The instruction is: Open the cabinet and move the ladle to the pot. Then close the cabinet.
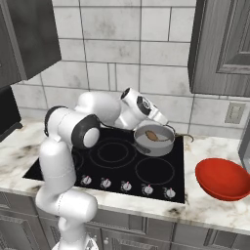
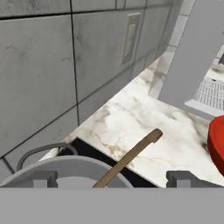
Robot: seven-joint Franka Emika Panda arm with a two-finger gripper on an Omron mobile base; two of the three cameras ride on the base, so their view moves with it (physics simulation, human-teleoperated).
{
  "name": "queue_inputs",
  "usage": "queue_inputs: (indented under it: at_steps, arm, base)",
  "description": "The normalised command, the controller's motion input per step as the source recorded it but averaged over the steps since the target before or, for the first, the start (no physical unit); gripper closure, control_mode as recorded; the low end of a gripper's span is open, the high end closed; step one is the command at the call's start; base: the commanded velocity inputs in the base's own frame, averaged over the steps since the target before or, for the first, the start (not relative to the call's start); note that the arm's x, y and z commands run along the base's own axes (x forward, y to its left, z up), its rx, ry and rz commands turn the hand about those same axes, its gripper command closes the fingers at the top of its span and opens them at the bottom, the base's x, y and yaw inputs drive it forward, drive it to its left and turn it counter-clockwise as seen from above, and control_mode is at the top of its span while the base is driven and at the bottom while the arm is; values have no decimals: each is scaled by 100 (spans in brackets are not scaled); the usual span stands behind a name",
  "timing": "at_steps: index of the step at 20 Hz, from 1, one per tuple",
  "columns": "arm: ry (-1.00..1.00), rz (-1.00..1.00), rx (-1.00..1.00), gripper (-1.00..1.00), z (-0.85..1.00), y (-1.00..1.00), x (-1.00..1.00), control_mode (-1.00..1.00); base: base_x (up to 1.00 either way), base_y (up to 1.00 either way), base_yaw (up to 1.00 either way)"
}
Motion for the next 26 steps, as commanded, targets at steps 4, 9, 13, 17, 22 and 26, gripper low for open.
queue_inputs:
  at_steps: [4, 9, 13, 17, 22, 26]
  arm:
    - [5, 0, -4, -100, 23, 25, -32, -100]
    - [1, 0, -2, -100, 33, 16, -55, -100]
    - [5, 0, 0, -100, 25, 5, -61, -100]
    - [12, 0, 0, -100, 29, 9, -57, -100]
    - [12, 0, 2, -100, 50, 14, -38, -100]
    - [5, 0, 6, -100, 43, 14, -40, -100]
  base:
    - [0, 0, 0]
    - [0, 0, 0]
    - [0, 0, 0]
    - [0, 0, 0]
    - [0, 0, 0]
    - [0, 0, 0]
